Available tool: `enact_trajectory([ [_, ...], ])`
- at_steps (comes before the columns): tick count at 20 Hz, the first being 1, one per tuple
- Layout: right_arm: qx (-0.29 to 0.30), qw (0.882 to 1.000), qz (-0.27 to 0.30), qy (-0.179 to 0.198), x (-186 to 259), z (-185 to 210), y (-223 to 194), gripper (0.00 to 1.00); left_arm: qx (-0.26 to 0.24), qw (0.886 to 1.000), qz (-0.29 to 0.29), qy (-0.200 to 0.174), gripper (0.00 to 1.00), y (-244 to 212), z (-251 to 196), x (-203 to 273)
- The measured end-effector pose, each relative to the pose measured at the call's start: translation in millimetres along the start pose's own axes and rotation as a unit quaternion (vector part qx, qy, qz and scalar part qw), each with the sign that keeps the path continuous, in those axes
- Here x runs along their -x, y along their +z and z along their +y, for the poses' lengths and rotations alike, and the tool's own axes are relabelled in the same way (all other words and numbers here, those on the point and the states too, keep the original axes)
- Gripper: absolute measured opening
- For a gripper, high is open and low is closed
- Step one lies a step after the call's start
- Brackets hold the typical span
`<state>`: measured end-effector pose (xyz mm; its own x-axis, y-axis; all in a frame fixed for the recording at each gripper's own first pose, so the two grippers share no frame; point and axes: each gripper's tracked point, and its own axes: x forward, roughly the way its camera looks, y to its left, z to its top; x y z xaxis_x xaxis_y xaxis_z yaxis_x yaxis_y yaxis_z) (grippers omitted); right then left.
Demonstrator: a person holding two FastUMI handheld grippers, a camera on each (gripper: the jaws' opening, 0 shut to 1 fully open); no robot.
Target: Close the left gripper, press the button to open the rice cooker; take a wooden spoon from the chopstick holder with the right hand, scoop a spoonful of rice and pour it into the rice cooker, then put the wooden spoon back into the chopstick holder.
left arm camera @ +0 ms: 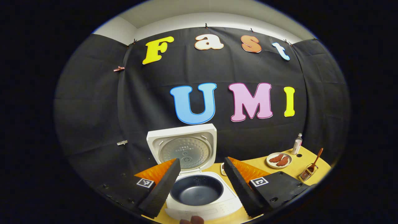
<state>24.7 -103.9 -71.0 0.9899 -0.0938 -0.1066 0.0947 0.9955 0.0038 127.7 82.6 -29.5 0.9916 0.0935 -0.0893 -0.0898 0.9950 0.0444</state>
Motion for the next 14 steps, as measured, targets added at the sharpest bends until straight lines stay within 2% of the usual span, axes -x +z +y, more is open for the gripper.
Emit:
enact_trajectory([
  [6,-0.026,0.997,0.042,0.051,-58,-20,-51,0.98,0.036,0.999,0.023,0.010,0.97,-21,-38,41],
  [11,-0.041,0.991,0.088,0.097,-116,-23,-106,0.98,0.039,0.998,0.048,0.019,0.97,-42,-66,57],
  [14,-0.058,0.985,0.124,0.109,-150,-28,-146,0.98,0.035,0.998,0.055,0.024,0.97,-52,-82,62],
])
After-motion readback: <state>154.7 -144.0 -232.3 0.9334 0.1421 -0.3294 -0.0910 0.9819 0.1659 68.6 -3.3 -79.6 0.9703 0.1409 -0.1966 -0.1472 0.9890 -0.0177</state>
